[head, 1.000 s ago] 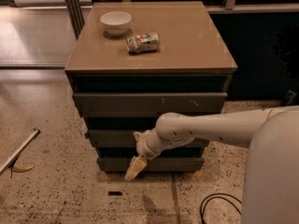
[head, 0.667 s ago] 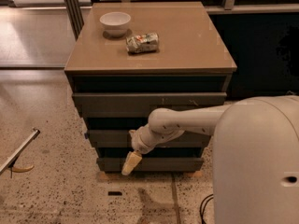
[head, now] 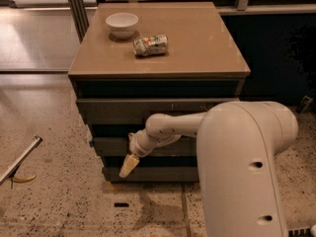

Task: Open middle drawer

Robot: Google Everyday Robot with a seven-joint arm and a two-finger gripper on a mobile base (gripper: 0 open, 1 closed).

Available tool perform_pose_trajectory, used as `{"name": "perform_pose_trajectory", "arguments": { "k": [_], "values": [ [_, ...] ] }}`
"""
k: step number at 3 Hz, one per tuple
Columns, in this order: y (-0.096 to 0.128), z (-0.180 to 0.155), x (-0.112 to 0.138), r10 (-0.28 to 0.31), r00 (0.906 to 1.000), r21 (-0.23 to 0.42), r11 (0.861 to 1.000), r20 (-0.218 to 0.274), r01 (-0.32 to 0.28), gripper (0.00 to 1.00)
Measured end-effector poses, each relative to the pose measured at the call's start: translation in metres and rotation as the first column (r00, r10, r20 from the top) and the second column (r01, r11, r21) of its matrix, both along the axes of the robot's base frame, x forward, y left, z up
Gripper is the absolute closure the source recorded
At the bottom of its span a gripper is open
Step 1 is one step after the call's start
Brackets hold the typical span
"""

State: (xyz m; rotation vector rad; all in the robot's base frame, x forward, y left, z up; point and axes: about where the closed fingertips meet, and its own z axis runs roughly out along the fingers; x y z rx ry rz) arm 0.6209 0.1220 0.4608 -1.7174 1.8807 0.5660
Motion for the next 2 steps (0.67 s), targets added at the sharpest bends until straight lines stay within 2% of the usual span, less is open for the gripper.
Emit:
{"name": "perform_pose_trajectory", "arguments": {
  "k": [1,2],
  "values": [
    [0.021,-0.004,0.012,-0.004,0.9993,0.038,0.999,0.038,0.003,0.0],
    [0.037,0.009,0.012,-0.011,0.9957,0.082,0.997,0.092,0.003,0.0]
  ]
}}
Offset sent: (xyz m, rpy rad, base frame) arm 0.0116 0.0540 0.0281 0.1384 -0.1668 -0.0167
